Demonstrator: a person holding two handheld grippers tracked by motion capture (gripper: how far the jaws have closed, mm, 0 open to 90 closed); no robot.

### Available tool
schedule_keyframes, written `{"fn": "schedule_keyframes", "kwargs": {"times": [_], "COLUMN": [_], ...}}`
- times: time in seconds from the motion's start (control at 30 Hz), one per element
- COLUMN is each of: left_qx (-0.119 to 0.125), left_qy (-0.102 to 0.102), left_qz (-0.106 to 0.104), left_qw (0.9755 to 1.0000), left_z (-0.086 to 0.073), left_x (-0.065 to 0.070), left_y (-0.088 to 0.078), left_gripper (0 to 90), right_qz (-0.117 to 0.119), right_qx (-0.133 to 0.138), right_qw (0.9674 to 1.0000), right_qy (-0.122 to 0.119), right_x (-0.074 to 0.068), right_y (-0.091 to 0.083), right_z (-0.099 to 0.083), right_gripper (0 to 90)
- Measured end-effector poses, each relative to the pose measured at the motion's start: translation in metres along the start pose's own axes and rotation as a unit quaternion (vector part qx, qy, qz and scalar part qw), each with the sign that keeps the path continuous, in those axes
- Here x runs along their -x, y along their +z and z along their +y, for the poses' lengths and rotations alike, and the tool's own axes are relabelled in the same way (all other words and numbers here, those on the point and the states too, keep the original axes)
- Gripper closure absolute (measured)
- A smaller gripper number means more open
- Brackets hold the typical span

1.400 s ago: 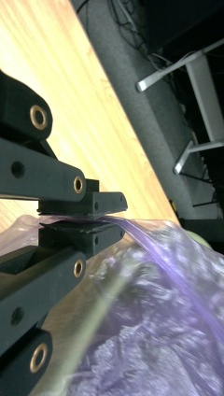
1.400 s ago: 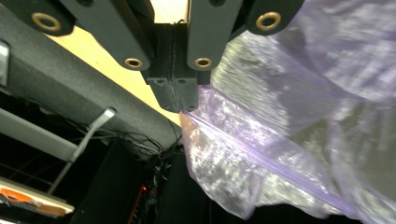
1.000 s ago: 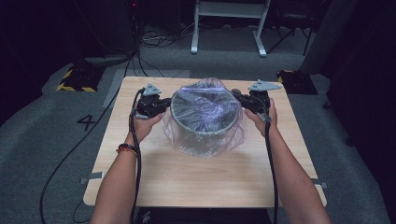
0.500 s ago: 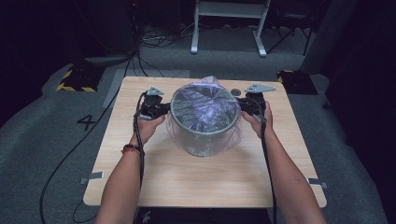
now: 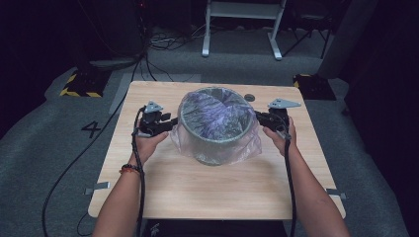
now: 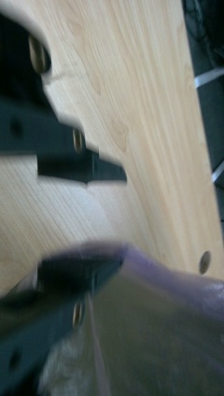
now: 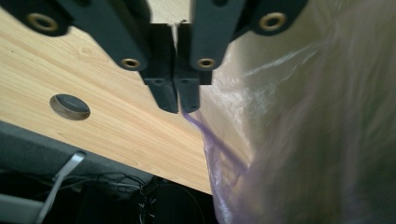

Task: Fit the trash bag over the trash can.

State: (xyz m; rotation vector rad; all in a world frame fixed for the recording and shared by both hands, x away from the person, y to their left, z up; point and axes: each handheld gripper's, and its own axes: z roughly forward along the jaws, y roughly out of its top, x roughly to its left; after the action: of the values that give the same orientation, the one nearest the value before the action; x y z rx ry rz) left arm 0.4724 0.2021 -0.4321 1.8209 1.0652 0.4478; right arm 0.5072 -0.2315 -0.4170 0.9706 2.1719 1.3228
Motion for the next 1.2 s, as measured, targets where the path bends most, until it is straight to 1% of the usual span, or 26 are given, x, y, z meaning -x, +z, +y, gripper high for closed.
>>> {"fn": "schedule_keyframes", "kwargs": {"times": [0.03,0.1,0.13,0.17,0.2,0.27,0.3,0.37,0.4,0.43,0.47,0.57,0.67,0.7,0.73,0.77,0.83,0.9,0.93,0.97,1.0,1.03,1.07,1.1,1.17,1.2], "left_qx": [0.009,0.02,0.021,0.02,0.021,0.019,0.015,0.006,-0.001,-0.004,-0.005,-0.008,-0.008,-0.007,-0.009,-0.009,-0.007,-0.006,-0.005,-0.003,-0.003,-0.003,-0.003,-0.003,-0.01,-0.009], "left_qy": [0.005,0.02,0.027,0.038,0.049,0.069,0.085,0.102,0.108,0.111,0.119,0.142,0.155,0.163,0.174,0.18,0.192,0.203,0.203,0.205,0.205,0.208,0.207,0.207,0.22,0.223], "left_qz": [0.006,0.012,0.018,0.027,0.027,0.028,0.028,0.034,0.032,0.032,0.034,0.025,0.013,0.007,-0.002,-0.007,-0.024,-0.038,-0.043,-0.05,-0.05,-0.05,-0.059,-0.061,-0.064,-0.073], "left_qw": [0.9999,0.9995,0.9992,0.9987,0.9982,0.997,0.9959,0.9942,0.9936,0.9933,0.9923,0.9896,0.9878,0.9866,0.9847,0.9836,0.9811,0.9785,0.9782,0.9775,0.9774,0.9769,0.9766,0.9764,0.9734,0.9721], "left_z": [-0.002,-0.008,-0.01,-0.013,-0.015,-0.022,-0.027,-0.035,-0.04,-0.043,-0.047,-0.055,-0.056,-0.056,-0.055,-0.055,-0.054,-0.051,-0.05,-0.049,-0.047,-0.046,-0.045,-0.044,-0.043,-0.044], "left_x": [0.002,0.006,0.007,0.009,0.011,0.014,0.017,0.019,0.02,0.02,0.021,0.027,0.035,0.04,0.047,0.052,0.064,0.075,0.078,0.082,0.085,0.087,0.089,0.09,0.092,0.092], "left_y": [-0.005,-0.016,-0.019,-0.023,-0.027,-0.035,-0.039,-0.044,-0.046,-0.048,-0.05,-0.057,-0.059,-0.059,-0.058,-0.058,-0.055,-0.052,-0.051,-0.049,-0.047,-0.046,-0.044,-0.042,-0.038,-0.037], "left_gripper": [47.4,41.9,36.1,33.3,31.9,28.9,27.5,24.7,24.5,23.7,22.6,20.9,20.4,20.4,20.1,19.1,18.1,17.7,18.3,20.1,24.9,31.0,39.2,49.1,65.8,74.6], "right_qz": [-0.009,-0.012,-0.021,-0.027,-0.03,-0.026,-0.027,-0.024,-0.018,-0.009,-0.01,-0.007,0.004,0.004,0.003,0.002,0.002,0.009,0.008,0.01,0.009,0.012,0.011,0.006,-0.001,-0.001], "right_qx": [-0.003,-0.001,-0.005,-0.01,-0.015,-0.018,-0.019,-0.016,-0.011,-0.012,-0.01,-0.011,-0.012,-0.01,-0.005,0.003,0.022,0.038,0.048,0.054,0.063,0.068,0.072,0.076,0.082,0.085], "right_qw": [0.9999,0.9997,0.9992,0.9989,0.9985,0.9984,0.9982,0.9984,0.9987,0.999,0.9989,0.9978,0.9956,0.9948,0.9933,0.9921,0.9909,0.988,0.9857,0.9848,0.983,0.9818,0.981,0.9795,0.9782,0.978], "right_qy": [-0.007,-0.023,-0.033,-0.038,-0.044,-0.048,-0.049,-0.048,-0.046,-0.042,-0.046,-0.066,-0.093,-0.102,-0.115,-0.125,-0.133,-0.15,-0.161,-0.165,-0.172,-0.177,-0.18,-0.186,-0.191,-0.19], "right_x": [-0.002,-0.006,-0.007,-0.008,-0.008,-0.007,-0.006,-0.004,-0.004,-0.002,-0.002,-0.005,-0.013,-0.015,-0.019,-0.024,-0.031,-0.039,-0.044,-0.047,-0.05,-0.052,-0.054,-0.056,-0.058,-0.058], "right_y": [-0.002,-0.008,-0.012,-0.014,-0.016,-0.023,-0.026,-0.033,-0.037,-0.04,-0.042,-0.049,-0.053,-0.054,-0.054,-0.056,-0.058,-0.06,-0.06,-0.061,-0.061,-0.062,-0.062,-0.062,-0.062,-0.063], "right_z": [-0.001,-0.004,-0.005,-0.007,-0.008,-0.013,-0.014,-0.018,-0.021,-0.023,-0.024,-0.031,-0.035,-0.035,-0.034,-0.033,-0.03,-0.026,-0.024,-0.024,-0.023,-0.022,-0.022,-0.022,-0.023,-0.023], "right_gripper": [77.0,70.0,65.0,62.5,60.3,57.0,55.8,53.0,51.7,49.7,48.6,41.9,35.2,33.7,32.5,31.8,30.2,31.4,36.5,44.4,54.7,62.0,68.4,77.4,88.1,90.0]}}
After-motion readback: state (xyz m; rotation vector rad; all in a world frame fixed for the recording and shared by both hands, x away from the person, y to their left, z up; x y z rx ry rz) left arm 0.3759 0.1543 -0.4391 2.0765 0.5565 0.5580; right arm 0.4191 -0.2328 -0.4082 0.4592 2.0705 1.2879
